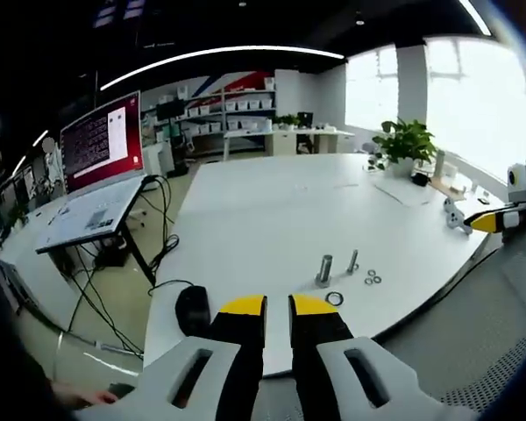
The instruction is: Place the washer onto the threaded stud by aligning its center hole with the stud, sliding it down to the base, and recovering from edge contact or off-axis alignment until the washer reaches the visible bottom stop.
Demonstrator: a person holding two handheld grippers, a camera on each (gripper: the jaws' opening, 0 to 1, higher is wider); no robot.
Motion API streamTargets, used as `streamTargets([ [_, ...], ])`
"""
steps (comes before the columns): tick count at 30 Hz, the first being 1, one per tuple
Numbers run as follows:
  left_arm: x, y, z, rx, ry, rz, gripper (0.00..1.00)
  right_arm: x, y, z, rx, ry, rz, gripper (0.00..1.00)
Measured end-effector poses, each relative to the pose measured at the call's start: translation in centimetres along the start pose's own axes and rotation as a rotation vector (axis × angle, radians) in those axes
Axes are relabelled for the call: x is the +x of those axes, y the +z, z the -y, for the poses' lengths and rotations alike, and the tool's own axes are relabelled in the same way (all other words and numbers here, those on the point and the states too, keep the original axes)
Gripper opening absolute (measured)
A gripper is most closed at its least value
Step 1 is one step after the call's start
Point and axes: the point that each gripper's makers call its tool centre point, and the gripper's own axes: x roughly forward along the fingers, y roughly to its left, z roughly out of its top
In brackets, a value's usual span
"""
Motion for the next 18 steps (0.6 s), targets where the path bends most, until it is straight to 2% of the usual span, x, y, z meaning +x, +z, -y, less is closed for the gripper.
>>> streamTargets([
  [5, -0.31, -0.18, -0.11, -0.044, 0.003, 0.016, 0.08, -0.20, -0.65, -0.14, 0.002, -0.005, -0.011, 0.26],
  [12, -0.10, -0.58, 0.00, -0.022, -0.004, -0.019, 0.08, -0.11, -0.83, -0.50, -0.011, 0.013, -0.032, 0.26],
  [18, -0.14, -0.40, -0.18, -0.032, 0.007, -0.008, 0.08, -0.18, -0.69, -0.62, -0.008, 0.018, -0.024, 0.26],
])
